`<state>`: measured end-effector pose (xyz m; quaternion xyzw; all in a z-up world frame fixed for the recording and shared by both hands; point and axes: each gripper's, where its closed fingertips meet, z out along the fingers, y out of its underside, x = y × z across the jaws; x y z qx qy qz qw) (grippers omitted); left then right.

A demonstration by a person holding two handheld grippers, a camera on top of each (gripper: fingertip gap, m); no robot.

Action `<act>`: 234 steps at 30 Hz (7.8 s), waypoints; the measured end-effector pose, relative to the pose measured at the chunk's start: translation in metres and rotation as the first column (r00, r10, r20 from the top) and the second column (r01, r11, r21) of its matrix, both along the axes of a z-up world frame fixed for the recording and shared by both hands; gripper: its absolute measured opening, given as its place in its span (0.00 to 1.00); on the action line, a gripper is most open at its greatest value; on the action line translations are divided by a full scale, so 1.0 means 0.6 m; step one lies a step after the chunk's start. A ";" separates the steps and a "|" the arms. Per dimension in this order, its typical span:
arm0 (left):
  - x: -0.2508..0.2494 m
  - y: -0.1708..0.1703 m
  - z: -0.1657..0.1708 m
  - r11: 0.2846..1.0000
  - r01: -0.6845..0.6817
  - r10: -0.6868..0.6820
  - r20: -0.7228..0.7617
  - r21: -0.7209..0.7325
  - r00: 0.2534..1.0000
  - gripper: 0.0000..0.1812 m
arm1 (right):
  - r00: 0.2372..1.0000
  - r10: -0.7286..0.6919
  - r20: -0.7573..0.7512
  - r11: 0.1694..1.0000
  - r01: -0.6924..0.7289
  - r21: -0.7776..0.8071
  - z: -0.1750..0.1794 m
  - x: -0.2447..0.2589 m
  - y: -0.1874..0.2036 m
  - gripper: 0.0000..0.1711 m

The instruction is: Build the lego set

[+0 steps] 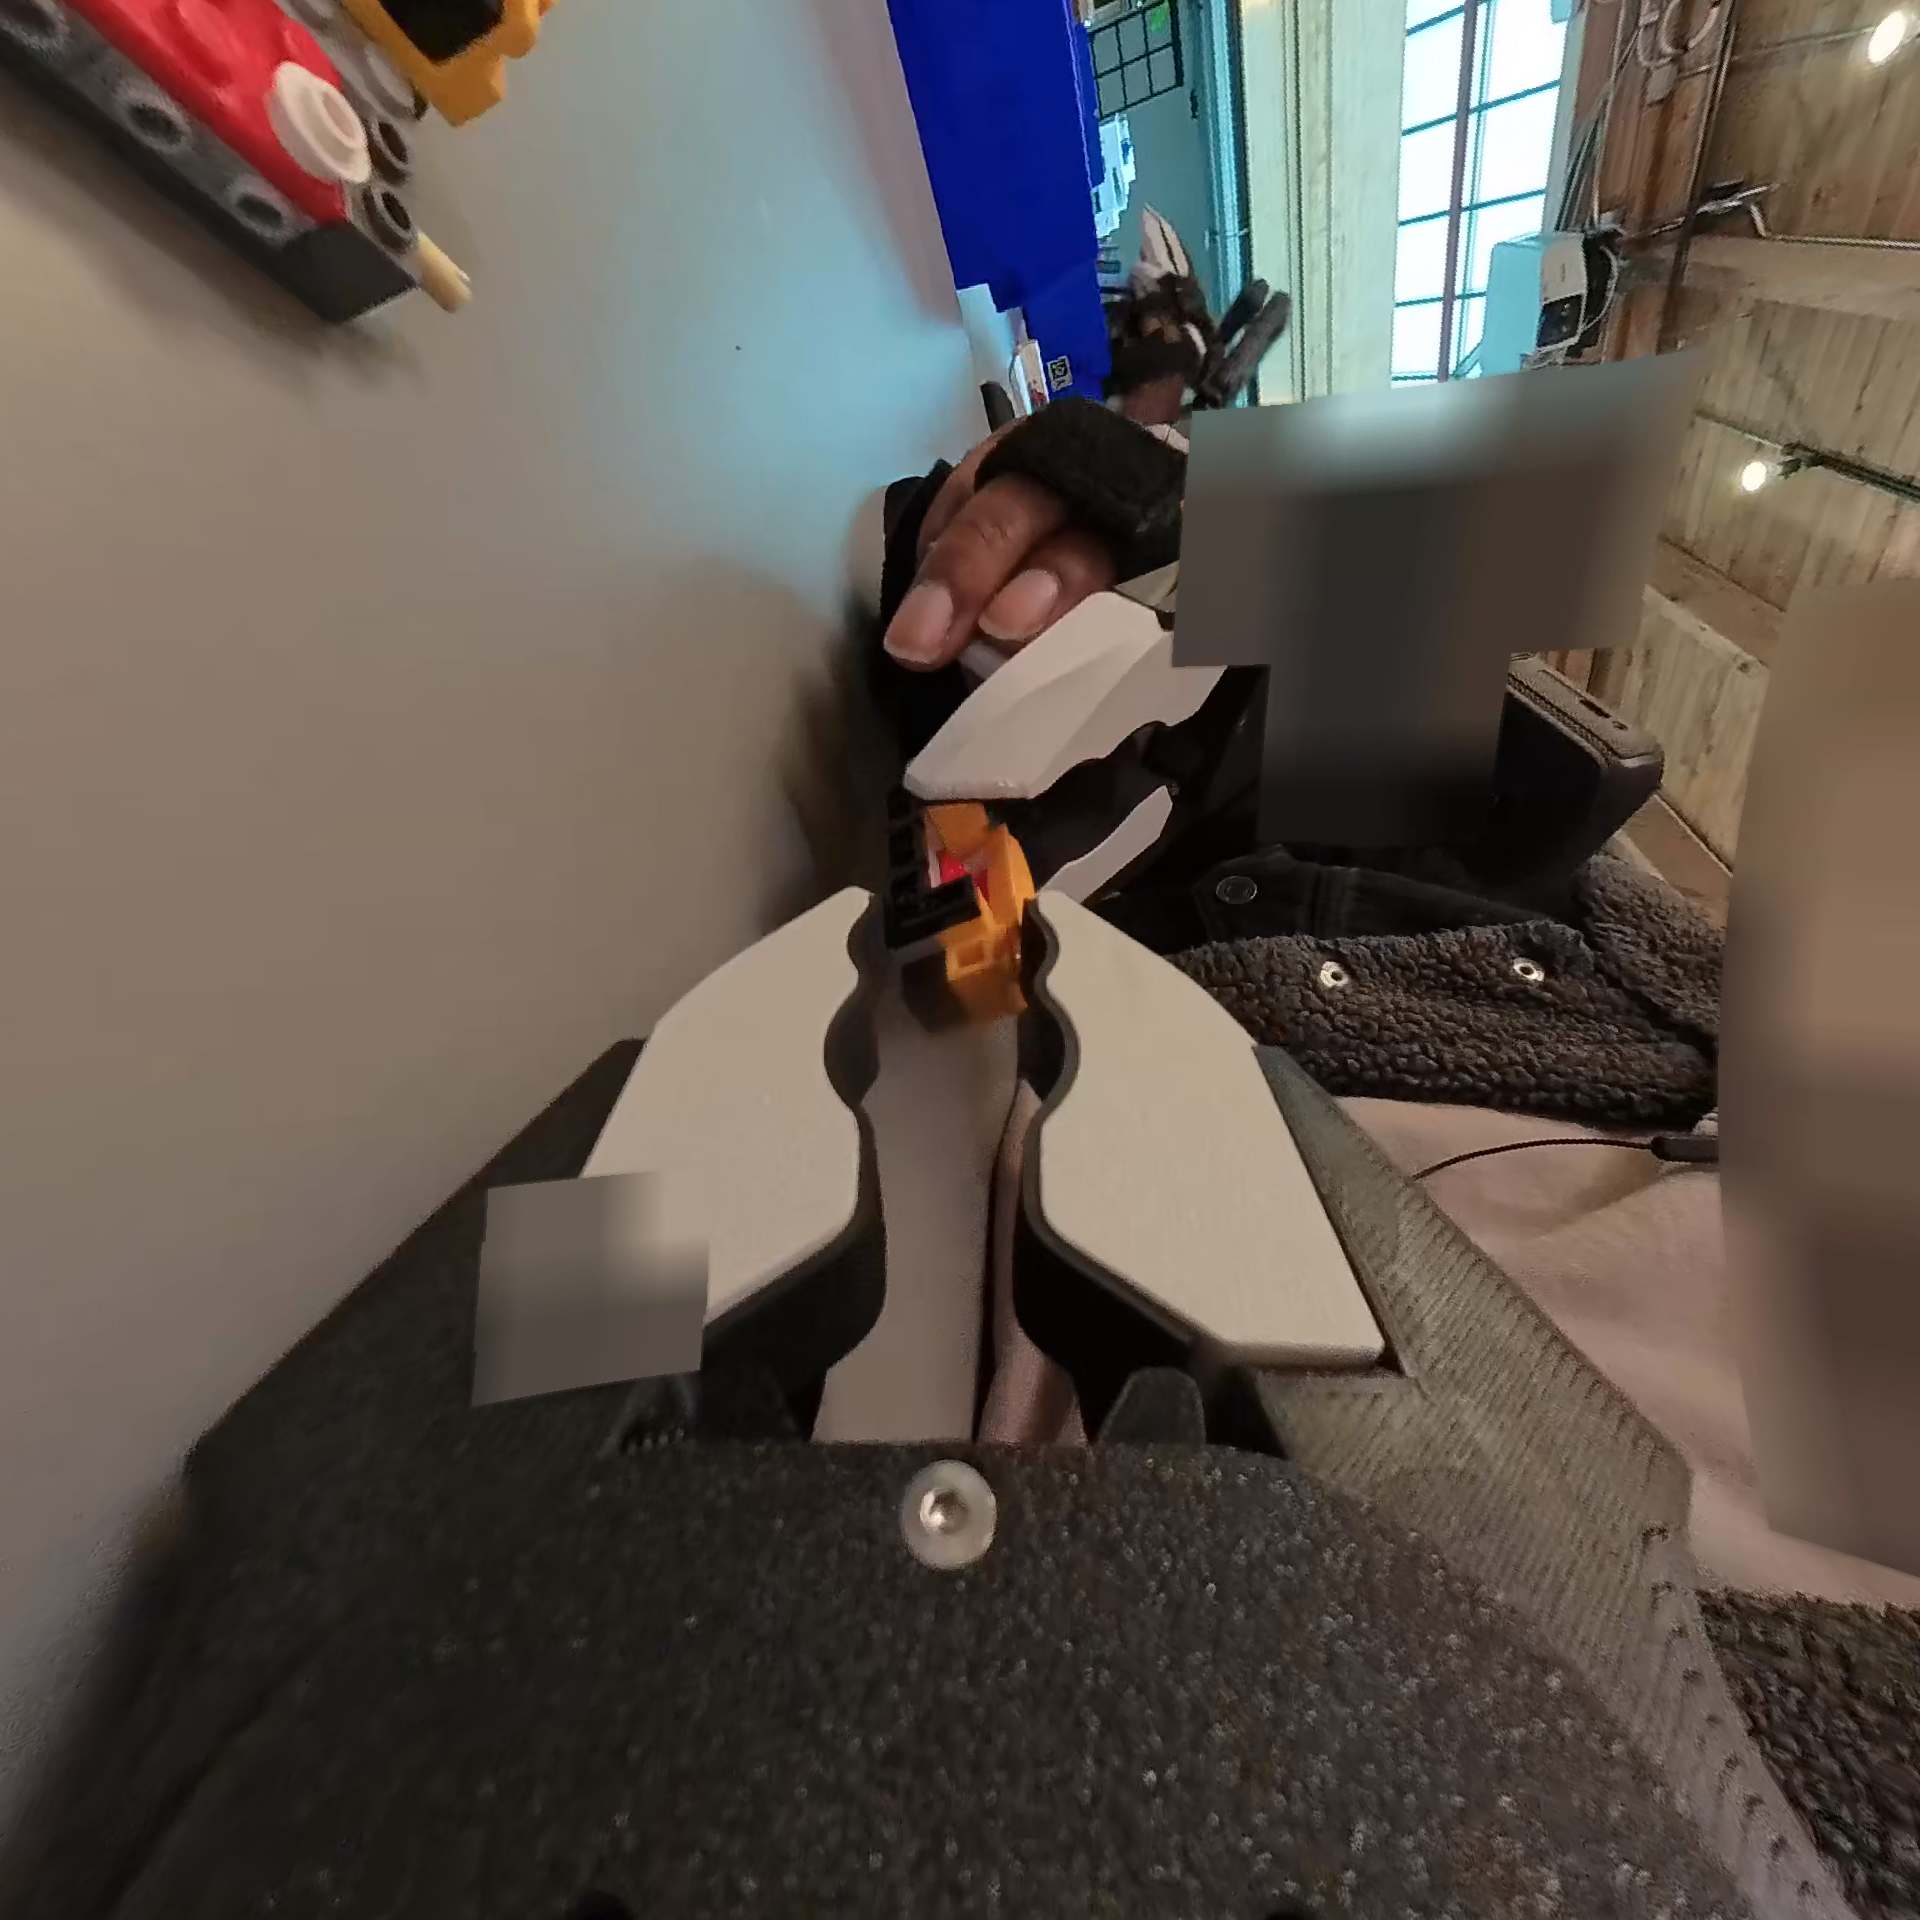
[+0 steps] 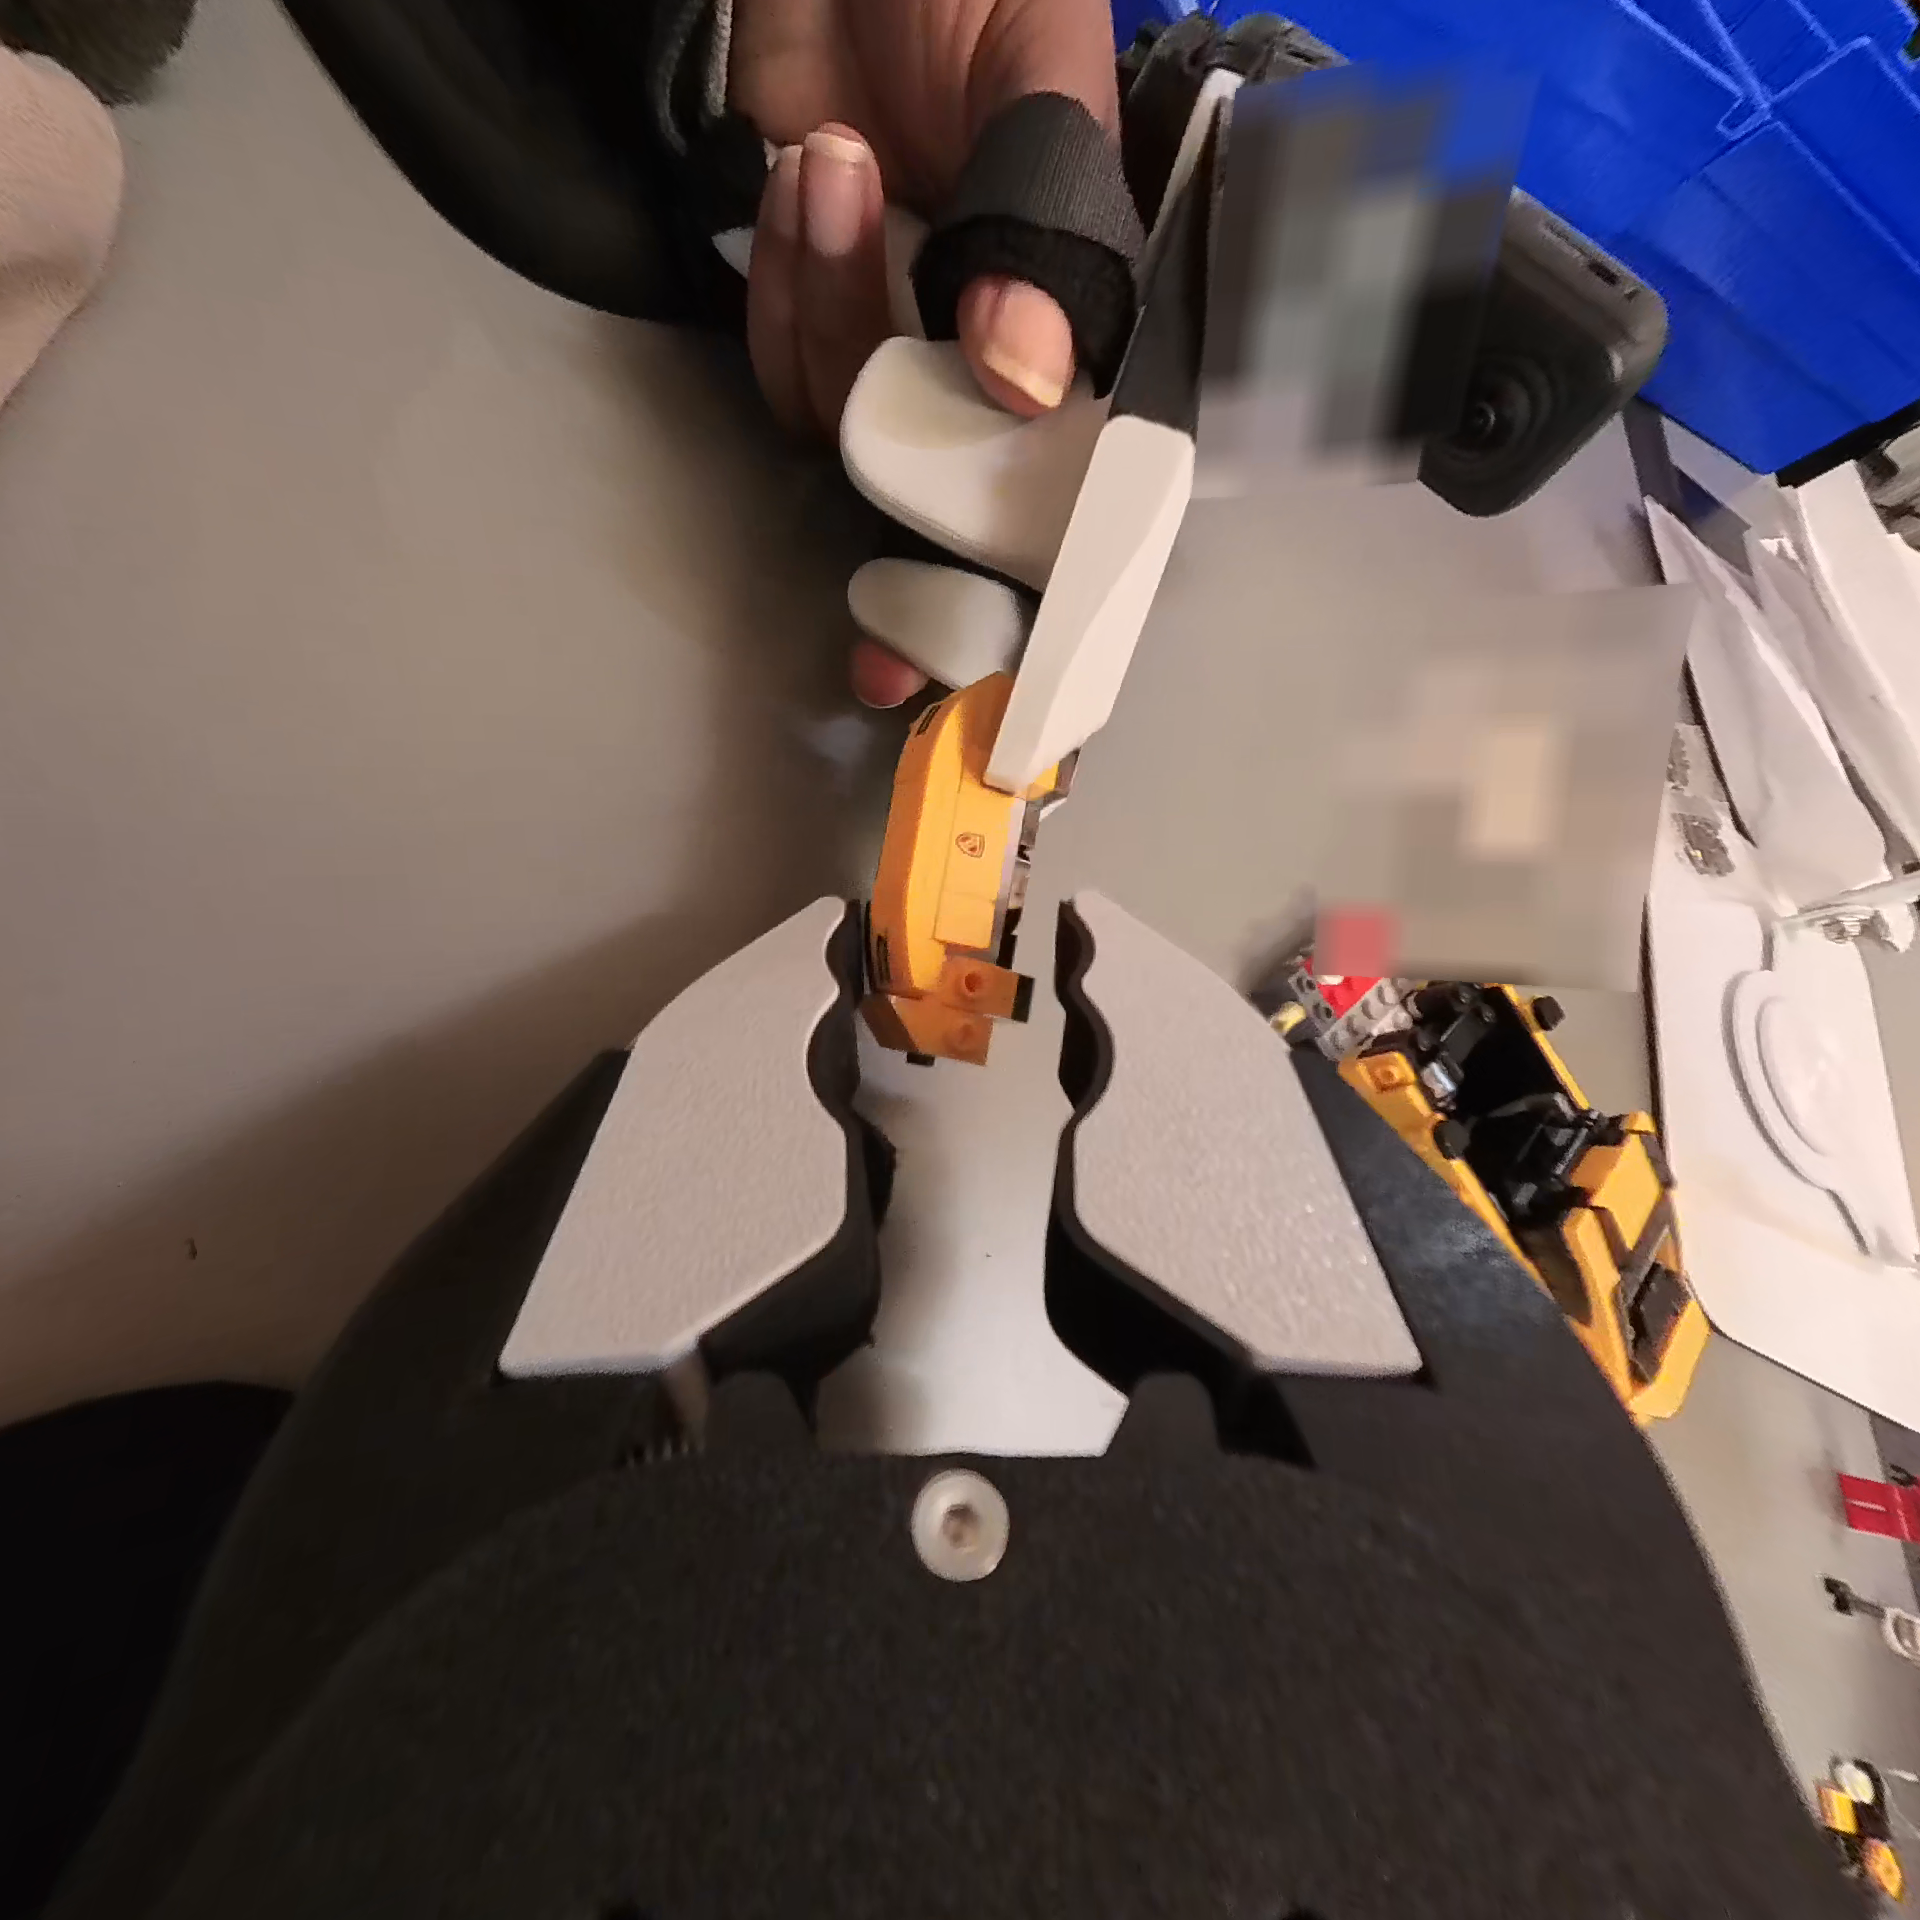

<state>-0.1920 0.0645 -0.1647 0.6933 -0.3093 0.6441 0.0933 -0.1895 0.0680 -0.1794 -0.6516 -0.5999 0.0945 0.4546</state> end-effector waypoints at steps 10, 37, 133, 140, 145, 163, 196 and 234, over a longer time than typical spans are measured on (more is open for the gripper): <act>-0.002 -0.001 -0.015 0.985 0.023 -0.017 -0.041 0.171 0.999 0.12 | 0.998 0.019 0.061 0.996 -0.014 -0.088 -0.021 0.002 -0.016 0.20; -0.044 0.024 -0.023 0.731 0.119 -0.080 -0.088 0.672 0.993 0.20 | 0.986 -0.102 0.134 0.920 0.145 -0.364 -0.026 0.008 -0.014 0.22; -0.044 -0.011 0.045 0.991 0.019 -0.032 0.097 0.136 0.995 0.05 | 0.996 -0.066 -0.055 0.990 0.072 0.118 0.057 -0.056 0.010 0.10; -0.065 0.011 0.025 0.900 0.092 -0.124 0.047 0.427 0.991 0.15 | 0.996 -0.050 -0.072 0.990 0.039 -0.137 0.030 -0.048 0.010 0.09; -0.068 0.034 -0.024 0.529 0.181 -0.229 -0.066 0.829 0.971 0.28 | 0.998 -0.060 0.027 0.978 0.064 -0.200 -0.005 -0.053 -0.002 0.09; -0.044 0.015 -0.071 0.262 0.261 -0.398 -0.142 0.929 0.906 0.18 | 0.989 -0.023 0.147 0.946 0.069 -0.317 -0.040 -0.056 -0.002 0.09; -0.044 0.024 -0.020 0.249 0.099 -0.369 -0.001 0.964 0.930 0.24 | 0.991 0.011 -0.131 0.926 -0.060 -0.374 0.033 -0.047 -0.023 0.09; -0.058 0.038 -0.041 0.150 0.169 -0.419 -0.092 0.974 0.903 0.26 | 0.997 -0.039 0.061 0.936 0.058 -0.347 0.009 -0.047 -0.017 0.08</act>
